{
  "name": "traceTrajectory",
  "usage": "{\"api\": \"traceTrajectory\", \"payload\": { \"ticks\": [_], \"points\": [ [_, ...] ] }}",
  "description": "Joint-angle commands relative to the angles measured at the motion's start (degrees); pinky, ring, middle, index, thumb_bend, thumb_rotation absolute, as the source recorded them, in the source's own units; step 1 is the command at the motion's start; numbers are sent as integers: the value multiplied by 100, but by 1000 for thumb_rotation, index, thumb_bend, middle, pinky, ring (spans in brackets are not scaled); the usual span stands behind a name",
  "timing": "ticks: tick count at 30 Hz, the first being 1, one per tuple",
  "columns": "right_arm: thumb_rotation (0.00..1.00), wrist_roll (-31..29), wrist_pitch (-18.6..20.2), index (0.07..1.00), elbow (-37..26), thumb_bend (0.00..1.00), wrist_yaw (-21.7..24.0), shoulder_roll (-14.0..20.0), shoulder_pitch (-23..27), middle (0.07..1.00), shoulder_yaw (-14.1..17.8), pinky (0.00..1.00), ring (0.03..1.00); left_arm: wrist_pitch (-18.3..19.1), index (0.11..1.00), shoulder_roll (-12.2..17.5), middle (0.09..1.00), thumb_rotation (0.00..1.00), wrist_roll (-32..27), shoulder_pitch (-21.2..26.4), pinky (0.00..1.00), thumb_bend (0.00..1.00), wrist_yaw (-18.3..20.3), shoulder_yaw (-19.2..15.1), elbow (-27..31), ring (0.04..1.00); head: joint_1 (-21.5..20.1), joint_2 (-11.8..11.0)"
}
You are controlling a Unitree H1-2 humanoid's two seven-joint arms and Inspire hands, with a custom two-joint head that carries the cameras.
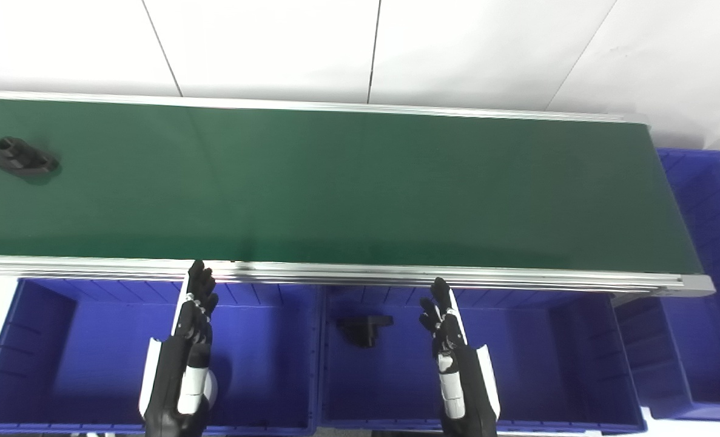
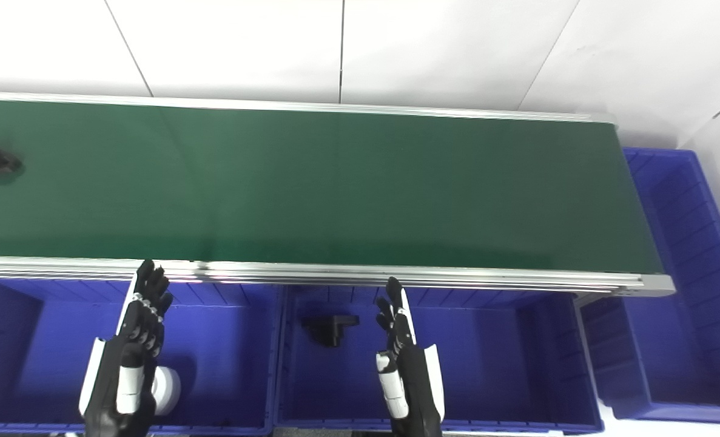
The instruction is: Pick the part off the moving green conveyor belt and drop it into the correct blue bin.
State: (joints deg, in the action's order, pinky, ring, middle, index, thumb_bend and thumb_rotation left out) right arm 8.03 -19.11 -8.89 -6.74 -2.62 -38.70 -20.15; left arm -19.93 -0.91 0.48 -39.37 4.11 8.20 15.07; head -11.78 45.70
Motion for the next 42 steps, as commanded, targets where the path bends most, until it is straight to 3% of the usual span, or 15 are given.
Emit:
{"api": "traceTrajectory", "payload": {
  "ticks": [1, 12, 38, 42],
  "points": [
    [1000, 43, -94, 1000, -102, 814, 30, -256, -42, 1000, -137, 947, 964, -345, 1000, 63, 1000, 949, 90, -37, 1000, 767, 16, 40, 58, 1000, 1, 9],
    [1000, 55, -113, 1000, -93, 817, 45, -232, -52, 1000, -145, 948, 967, -554, 1000, 112, 1000, 938, 182, -27, 1000, 789, 12, 73, -17, 1000, -1, 7],
    [1000, 68, -128, 1000, -81, 815, 24, -257, -75, 1000, -151, 949, 965, -558, 1000, 139, 1000, 950, 274, -37, 1000, 784, -7, 69, -6, 1000, -17, 2],
    [1000, 60, -156, 1000, -38, 812, 23, -250, -63, 997, -142, 944, 962, -515, 1000, 147, 1000, 940, 213, -33, 1000, 795, 14, 95, -23, 1000, -4, -86]
  ]
}}
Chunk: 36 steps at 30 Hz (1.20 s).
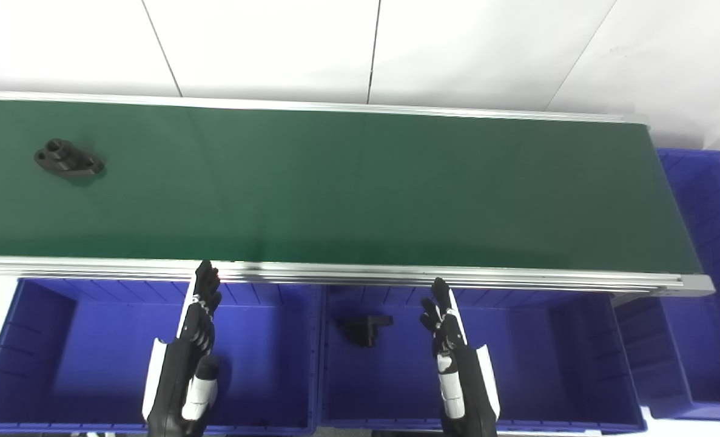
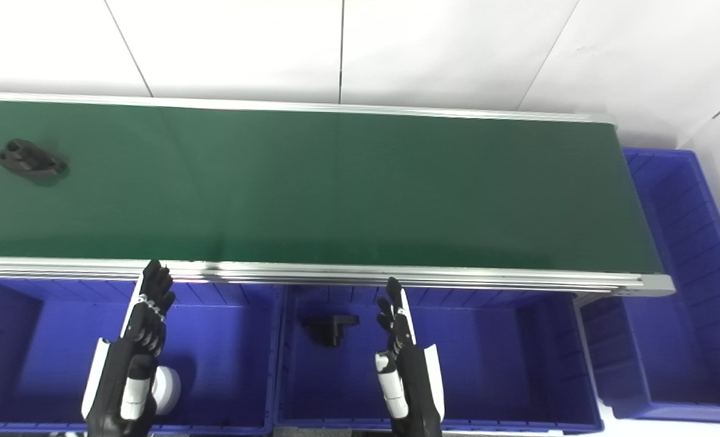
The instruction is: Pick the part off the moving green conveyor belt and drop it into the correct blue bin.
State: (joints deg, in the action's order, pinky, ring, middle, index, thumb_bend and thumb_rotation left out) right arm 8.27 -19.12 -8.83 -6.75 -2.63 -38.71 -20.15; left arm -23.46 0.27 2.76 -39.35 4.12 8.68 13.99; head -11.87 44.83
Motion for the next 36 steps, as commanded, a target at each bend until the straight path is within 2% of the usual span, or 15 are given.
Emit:
{"api": "traceTrajectory", "payload": {
  "ticks": [1, 4, 9, 15, 18, 19, 21, 25, 30, 33, 36],
  "points": [
    [1000, 8, -187, 1000, -14, 811, 32, -244, -52, 997, -139, 944, 962, -199, 1000, 29, 1000, 938, 20, -33, 1000, 797, -3, 42, 59, 1000, 33, -48],
    [997, -28, -297, 1000, 87, 801, 45, -216, -25, 998, -126, 944, 964, -298, 1000, 32, 1000, 938, 52, -27, 1000, 782, -25, 44, -31, 1000, 89, -129],
    [996, -77, -364, 1000, 198, 793, 62, -165, -10, 1000, -79, 937, 962, -319, 1000, -8, 1000, 937, 102, -27, 1000, 762, -42, 93, -154, 1000, 331, -434],
    [994, -263, -551, 1000, 431, 812, 136, -29, 105, 1000, 78, 945, 962, -344, 1000, -117, 1000, 946, 509, 42, 1000, 756, -330, 252, -399, 1000, 717, -757],
    [984, -401, -711, 1000, 623, 798, 190, 37, 187, 1000, 193, 949, 959, -346, 1000, -136, 1000, 935, 724, 126, 1000, 759, -580, 414, -575, 1000, 967, -968],
    [989, -432, -733, 1000, 664, 783, 205, 50, 205, 1000, 223, 951, 958, -346, 1000, -142, 1000, 941, 802, 149, 1000, 783, -669, 461, -618, 1000, 967, -968],
    [996, -527, -764, 1000, 773, 772, 273, 114, 276, 1000, 288, 960, 960, -346, 1000, -169, 1000, 944, 984, 224, 1000, 806, -892, 579, -756, 1000, 1149, -1157],
    [998, -645, -774, 1000, 928, 768, 362, 168, 377, 1000, 381, 972, 963, -346, 1000, -124, 1000, 961, 1127, 329, 994, 808, -1236, 801, -932, 993, 1302, -1340],
    [998, -669, -778, 1000, 1070, 765, 404, 171, 453, 1000, 453, 970, 964, -346, 1000, -40, 1000, 977, 1271, 436, 959, 789, -1589, 986, -1065, 975, 1418, -1439],
    [1000, -733, -777, 1000, 1128, 768, 462, 197, 484, 1000, 511, 961, 960, -345, 1000, 2, 1000, 977, 1382, 516, 942, 774, -1804, 1125, -1172, 969, 1780, -1566],
    [993, -937, -776, 1000, 1171, 791, 613, 249, 508, 1000, 572, 993, 980, -346, 1000, 51, 1000, 986, 1528, 632, 894, 743, -2101, 1319, -1287, 942, 2017, -1590]
  ]
}}
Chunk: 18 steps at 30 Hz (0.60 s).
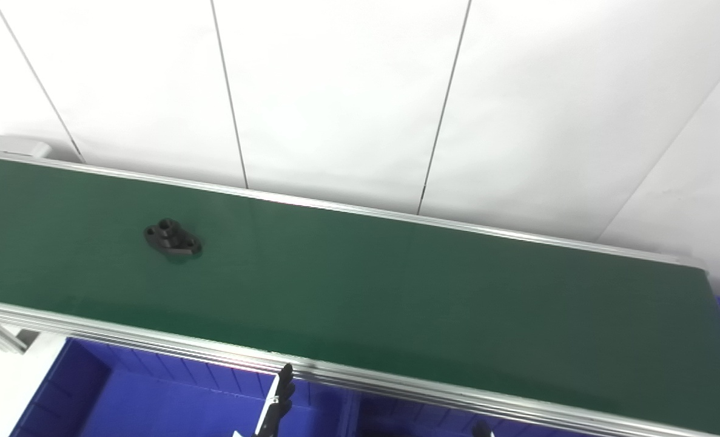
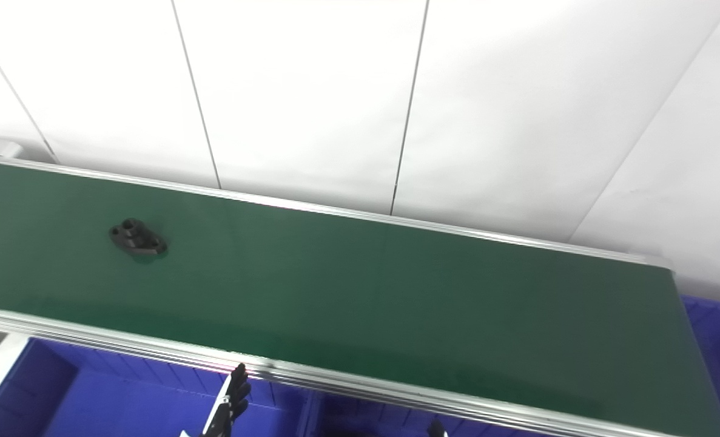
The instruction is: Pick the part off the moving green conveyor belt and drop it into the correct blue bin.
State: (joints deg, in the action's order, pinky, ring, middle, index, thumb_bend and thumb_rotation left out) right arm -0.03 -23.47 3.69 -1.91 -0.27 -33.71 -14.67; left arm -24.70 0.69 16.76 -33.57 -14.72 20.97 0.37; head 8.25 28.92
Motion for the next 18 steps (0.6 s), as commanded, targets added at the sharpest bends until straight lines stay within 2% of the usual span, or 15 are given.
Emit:
{"api": "traceTrajectory", "payload": {
  "ticks": [1, 4, 11, 18],
  "points": [
    [991, -138, -338, 1000, -75, 803, 160, 19, 9, 1000, 49, 997, 985, -222, 1000, 30, 1000, 991, 198, 90, 872, 734, -322, 154, 44, 932, 39, 3],
    [980, -210, -340, 1000, -46, 794, 258, 34, 30, 1000, 138, 1000, 989, -220, 1000, 70, 1000, 1000, 314, 140, 839, 721, -532, 321, 1, 925, 149, 60],
    [979, -221, -345, 1000, -185, 763, 379, 17, -47, 1000, 221, 990, 1000, -222, 1000, 147, 999, 1000, 368, 173, 830, 715, -788, 564, 18, 931, 215, 129],
    [946, -234, -345, 1000, -245, 746, 495, 34, -59, 1000, 256, 996, 1000, -221, 1000, 136, 989, 1000, 404, 154, 782, 713, -888, 604, 97, 916, 188, 326]
  ]
}}
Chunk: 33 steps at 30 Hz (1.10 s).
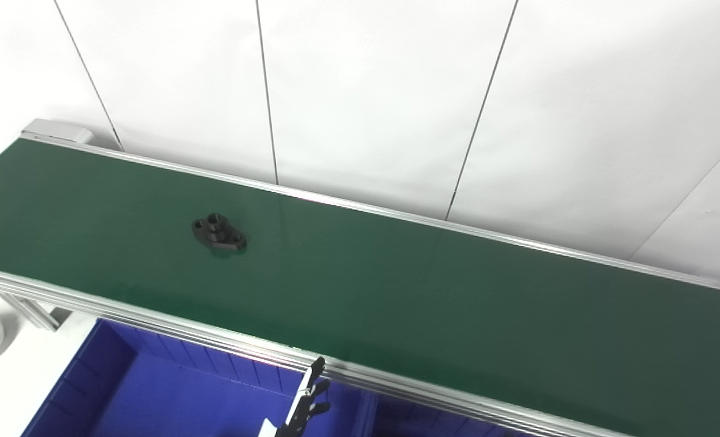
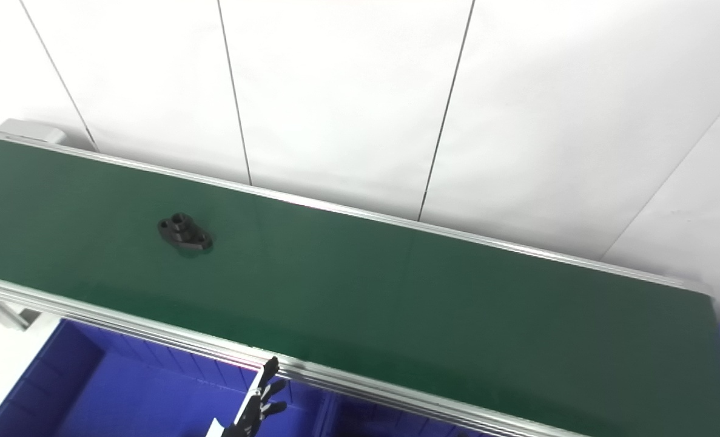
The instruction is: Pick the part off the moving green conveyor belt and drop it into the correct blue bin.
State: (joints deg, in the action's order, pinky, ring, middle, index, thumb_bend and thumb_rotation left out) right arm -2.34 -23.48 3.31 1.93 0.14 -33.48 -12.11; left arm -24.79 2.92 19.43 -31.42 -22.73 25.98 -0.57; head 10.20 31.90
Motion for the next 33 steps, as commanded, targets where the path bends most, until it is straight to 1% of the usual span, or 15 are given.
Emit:
{"api": "traceTrajectory", "payload": {
  "ticks": [1, 4, 5, 9, 11, 13, 14, 17, 20, 23, 25, 26, 27, 29, 33],
  "points": [
    [946, 48, -343, 1000, -225, 746, 107, -8, -85, 1000, -10, 998, 1000, -213, 1000, -75, 987, 1000, 107, -65, 773, 714, -89, 103, 220, 911, -53, 76],
    [940, 168, -343, 1000, -262, 770, 60, -48, -103, 1000, -34, 1000, 1000, -213, 1000, -7, 992, 1000, 21, -75, 775, 711, -54, 96, 285, 909, -196, 179],
    [939, 214, -343, 1000, -278, 774, 34, -72, -112, 1000, -44, 1000, 1000, -213, 1000, 21, 993, 1000, -16, -84, 782, 714, -24, 85, 311, 910, -309, 244],
    [941, 402, -335, 1000, -333, 790, -71, -158, -141, 1000, -67, 1000, 1000, -211, 1000, 102, 991, 994, -113, -95, 806, 731, 47, 59, 374, 915, -487, 318],
    [951, 490, -332, 1000, -390, 776, -112, -190, -168, 1000, -73, 1000, 1000, -212, 1000, 91, 998, 991, -137, -98, 808, 712, 87, 32, 412, 918, -553, 326],
    [970, 591, -337, 1000, -474, 743, -161, -210, -198, 1000, -81, 1000, 994, -212, 1000, 74, 1000, 973, -186, -97, 800, 726, 125, 13, 437, 913, -614, 336],
    [958, 629, -340, 1000, -531, 742, -190, -211, -209, 1000, -99, 1000, 987, -212, 1000, 78, 1000, 966, -213, -96, 809, 717, 143, 10, 446, 919, -645, 348],
    [932, 733, -344, 1000, -807, 737, -307, -168, -232, 1000, -169, 995, 976, -212, 1000, 113, 1000, 953, -256, -96, 835, 703, 209, -11, 451, 933, -688, 356],
    [943, 851, -344, 1000, -1240, 738, -444, -140, -275, 999, -199, 976, 967, -212, 1000, 132, 1000, 945, -295, -101, 852, 695, 279, -62, 455, 937, -739, 368],
    [964, 1008, -344, 1000, -1663, 792, -569, -132, -282, 975, -228, 941, 948, -212, 1000, 146, 1000, 939, -287, -105, 862, 681, 325, -122, 453, 938, -770, 379],
    [959, 1176, -344, 1000, -1861, 817, -679, -121, -223, 955, -272, 921, 931, -212, 1000, 166, 1000, 933, -302, -101, 864, 677, 358, -152, 457, 939, -813, 378],
    [958, 1299, -342, 1000, -1972, 823, -685, -148, -154, 950, -254, 916, 927, -212, 1000, 176, 1000, 931, -325, -94, 864, 675, 375, -164, 457, 939, -853, 381],
    [943, 1388, -341, 1000, -2046, 856, -699, -164, -105, 932, -247, 901, 914, -213, 1000, 182, 1000, 921, -343, -89, 871, 670, 391, -174, 459, 942, -861, 380],
    [922, 1484, -320, 999, -2171, 870, -681, -218, 54, 919, -220, 891, 902, -212, 1000, 194, 1000, 920, -341, -89, 878, 667, 446, -209, 458, 946, -907, 377],
    [895, 1586, -79, 985, -2280, 888, -650, -283, 500, 919, -121, 870, 892, -212, 1000, 205, 1000, 922, -280, -95, 880, 675, 469, -242, 449, 943, -954, 369]
  ]
}}
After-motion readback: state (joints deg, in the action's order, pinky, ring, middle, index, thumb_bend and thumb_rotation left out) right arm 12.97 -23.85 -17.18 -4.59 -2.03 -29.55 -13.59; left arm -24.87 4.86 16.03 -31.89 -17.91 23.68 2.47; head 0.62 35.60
